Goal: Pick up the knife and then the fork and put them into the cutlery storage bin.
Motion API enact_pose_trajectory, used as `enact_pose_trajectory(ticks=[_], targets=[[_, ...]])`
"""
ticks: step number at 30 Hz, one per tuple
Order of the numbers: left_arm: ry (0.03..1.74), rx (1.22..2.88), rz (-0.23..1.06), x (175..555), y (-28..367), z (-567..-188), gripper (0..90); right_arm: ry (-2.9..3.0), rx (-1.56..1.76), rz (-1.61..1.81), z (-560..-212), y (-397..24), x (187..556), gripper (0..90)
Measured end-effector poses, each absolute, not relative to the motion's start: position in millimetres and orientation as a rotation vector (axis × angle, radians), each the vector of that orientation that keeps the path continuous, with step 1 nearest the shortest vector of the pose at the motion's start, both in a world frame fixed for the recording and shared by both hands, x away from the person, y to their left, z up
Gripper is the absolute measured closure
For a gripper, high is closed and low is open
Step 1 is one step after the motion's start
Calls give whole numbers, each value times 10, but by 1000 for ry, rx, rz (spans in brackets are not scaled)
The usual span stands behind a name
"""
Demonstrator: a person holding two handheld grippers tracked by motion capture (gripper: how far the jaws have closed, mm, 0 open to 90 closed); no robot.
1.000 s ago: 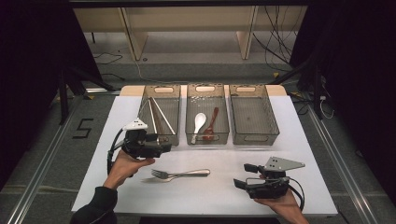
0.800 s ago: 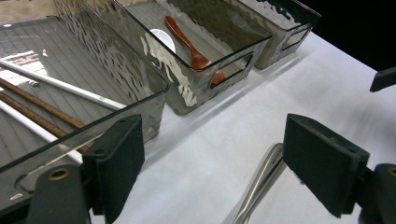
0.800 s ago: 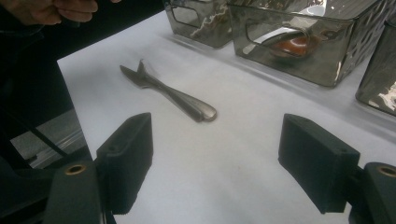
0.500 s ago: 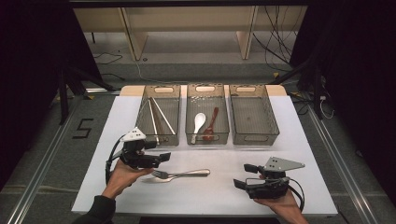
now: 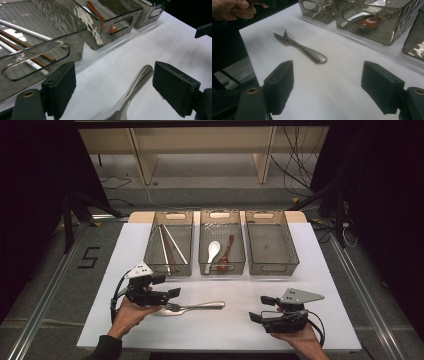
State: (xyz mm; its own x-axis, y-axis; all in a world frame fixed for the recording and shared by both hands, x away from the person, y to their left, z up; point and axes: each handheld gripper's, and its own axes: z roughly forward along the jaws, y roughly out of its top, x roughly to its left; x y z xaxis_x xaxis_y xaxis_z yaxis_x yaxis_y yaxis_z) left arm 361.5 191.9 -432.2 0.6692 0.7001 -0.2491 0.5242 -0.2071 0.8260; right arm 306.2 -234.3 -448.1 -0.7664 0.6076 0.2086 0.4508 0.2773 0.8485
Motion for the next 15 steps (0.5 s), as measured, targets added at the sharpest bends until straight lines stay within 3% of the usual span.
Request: enact_pose_trajectory(ticks=[15], targets=[[959,1829,256,3468,2019,-4372,186,2460,862,1366,-4372,-2005,3120,272]])
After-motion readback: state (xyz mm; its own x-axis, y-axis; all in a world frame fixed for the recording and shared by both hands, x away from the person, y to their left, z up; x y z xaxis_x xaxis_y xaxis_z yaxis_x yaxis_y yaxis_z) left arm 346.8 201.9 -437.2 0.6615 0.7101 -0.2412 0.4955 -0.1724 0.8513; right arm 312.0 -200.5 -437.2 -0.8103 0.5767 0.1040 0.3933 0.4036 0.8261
